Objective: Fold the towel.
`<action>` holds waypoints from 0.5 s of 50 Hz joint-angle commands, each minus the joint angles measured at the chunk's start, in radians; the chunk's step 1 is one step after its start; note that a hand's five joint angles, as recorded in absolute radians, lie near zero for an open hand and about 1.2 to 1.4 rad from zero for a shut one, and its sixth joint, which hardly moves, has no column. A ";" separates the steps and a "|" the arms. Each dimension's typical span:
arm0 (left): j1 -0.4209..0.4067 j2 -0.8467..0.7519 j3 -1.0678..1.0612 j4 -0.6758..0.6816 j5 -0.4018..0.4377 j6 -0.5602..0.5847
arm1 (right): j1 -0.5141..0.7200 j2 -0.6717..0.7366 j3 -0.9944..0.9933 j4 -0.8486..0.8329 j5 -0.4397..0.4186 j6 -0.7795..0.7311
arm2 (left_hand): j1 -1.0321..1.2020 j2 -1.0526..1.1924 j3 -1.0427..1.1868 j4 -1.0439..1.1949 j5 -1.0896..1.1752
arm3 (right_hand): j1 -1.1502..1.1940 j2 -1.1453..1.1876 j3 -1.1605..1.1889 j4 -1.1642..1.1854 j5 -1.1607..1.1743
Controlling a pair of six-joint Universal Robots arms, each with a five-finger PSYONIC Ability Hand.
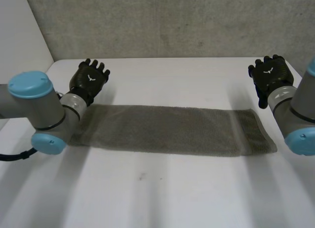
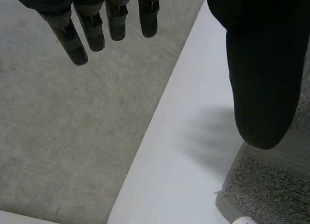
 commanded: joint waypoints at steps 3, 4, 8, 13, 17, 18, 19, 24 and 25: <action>0.001 0.230 -0.238 0.001 0.002 -0.137 | -0.022 -0.113 0.132 0.215 -0.098 0.032 | -0.010 0.001 0.001 -0.001 -0.033 | -0.036 -0.058 -0.039 -0.058 -0.077; 0.001 0.230 -0.238 0.001 0.002 -0.137 | -0.046 -0.118 0.158 0.260 -0.122 0.038 | -0.010 0.001 0.001 -0.001 -0.033 | -0.036 -0.058 -0.039 -0.058 -0.077; -0.001 0.322 -0.338 0.001 0.002 -0.286 | -0.097 -0.124 0.218 0.324 -0.171 0.043 | -0.010 0.001 0.001 -0.001 -0.033 | -0.036 -0.058 -0.039 -0.058 -0.077; -0.002 0.368 -0.401 0.000 0.003 -0.448 | -0.131 -0.130 0.302 0.305 -0.222 0.086 | -0.010 0.001 0.001 -0.001 -0.033 | 0.012 -0.010 0.009 -0.010 -0.030; -0.008 0.388 -0.427 0.000 0.005 -0.553 | -0.154 -0.124 0.330 0.258 -0.231 0.100 | -0.010 0.001 0.001 -0.001 -0.033 | 0.077 0.055 0.074 0.055 0.035; -0.008 0.388 -0.427 0.000 0.005 -0.553 | -0.161 -0.115 0.341 0.230 -0.232 0.100 | -0.010 0.001 0.001 -0.001 -0.033 | 0.086 0.064 0.083 0.063 0.044; -0.008 0.393 -0.435 0.000 0.005 -0.567 | -0.162 -0.115 0.341 0.230 -0.233 0.100 | -0.010 0.001 0.001 -0.001 -0.033 | 0.086 0.064 0.083 0.064 0.044; -0.008 0.393 -0.444 0.001 0.005 -0.568 | -0.166 -0.077 0.359 0.141 -0.233 0.094 | -0.010 0.001 0.001 -0.001 -0.033 | 0.347 0.325 0.344 0.325 0.306; -0.008 0.393 -0.445 0.001 0.005 -0.568 | -0.166 -0.067 0.361 0.114 -0.233 0.084 | -0.010 0.001 0.001 -0.001 -0.033 | 0.533 0.511 0.530 0.511 0.492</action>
